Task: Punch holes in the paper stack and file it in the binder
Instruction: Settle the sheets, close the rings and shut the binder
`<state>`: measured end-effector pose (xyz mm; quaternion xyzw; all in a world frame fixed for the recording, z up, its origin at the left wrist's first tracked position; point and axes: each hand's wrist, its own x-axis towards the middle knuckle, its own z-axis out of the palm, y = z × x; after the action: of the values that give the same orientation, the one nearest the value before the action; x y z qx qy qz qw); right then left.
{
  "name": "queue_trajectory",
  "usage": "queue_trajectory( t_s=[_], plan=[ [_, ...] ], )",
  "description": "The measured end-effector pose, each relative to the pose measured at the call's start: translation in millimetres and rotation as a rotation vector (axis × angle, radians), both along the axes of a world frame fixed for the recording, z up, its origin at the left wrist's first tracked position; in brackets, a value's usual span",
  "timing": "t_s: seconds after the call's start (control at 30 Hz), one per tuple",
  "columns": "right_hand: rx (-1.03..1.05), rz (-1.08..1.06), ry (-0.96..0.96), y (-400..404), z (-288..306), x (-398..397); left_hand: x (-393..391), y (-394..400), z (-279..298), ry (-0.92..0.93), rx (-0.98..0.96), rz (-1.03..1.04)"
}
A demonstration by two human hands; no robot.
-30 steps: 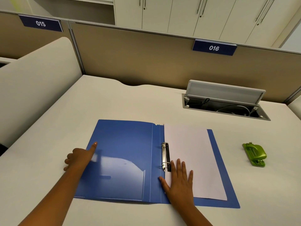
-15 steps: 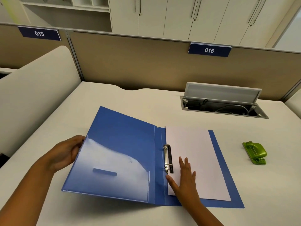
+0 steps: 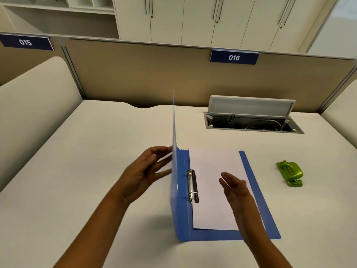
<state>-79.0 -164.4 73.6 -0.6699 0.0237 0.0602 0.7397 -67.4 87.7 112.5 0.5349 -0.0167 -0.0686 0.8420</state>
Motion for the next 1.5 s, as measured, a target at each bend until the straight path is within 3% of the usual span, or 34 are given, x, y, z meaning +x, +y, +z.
queue_trajectory(
  t_s=[0.1, 0.17, 0.3, 0.4, 0.53, 0.73, 0.83, 1.03, 1.27, 1.5],
  plan=[
    [0.324, -0.043, 0.137, -26, 19, 2, 3, -28, -20, -0.036, 0.293, -0.105],
    [0.403, -0.070, 0.184, -43, 29, 2, 6, -43, -39, -0.075, 0.503, -0.131],
    [0.287, -0.103, 0.193, -73, 35, 0, 7, -72, -80, -0.204, 0.927, -0.238],
    [0.220, -0.205, 0.211, -91, 27, -1, 4, -84, -102, -0.183, 1.162, -0.249],
    [0.104, -0.299, 0.256, -111, 11, 4, 3, -95, -113, -0.205, 1.262, -0.187],
    [-0.781, -0.308, 0.209, -143, -38, 16, -1, -104, -127, -0.241, 1.343, -0.190],
    [-1.028, -0.254, 0.168, -142, -60, 15, -2, -107, -135, -0.275, 1.409, -0.154],
    [-1.289, -0.185, 0.131, -134, -81, 15, -3, -112, -135, -0.327, 1.507, -0.111],
    [-1.214, 0.087, -0.180, -110, -93, 31, -5, -118, -138, -0.323, 1.712, -0.088],
    [-1.334, 0.153, -0.228, -105, -125, 35, -8, -139, -136, -0.290, 1.797, 0.008]
  ],
)
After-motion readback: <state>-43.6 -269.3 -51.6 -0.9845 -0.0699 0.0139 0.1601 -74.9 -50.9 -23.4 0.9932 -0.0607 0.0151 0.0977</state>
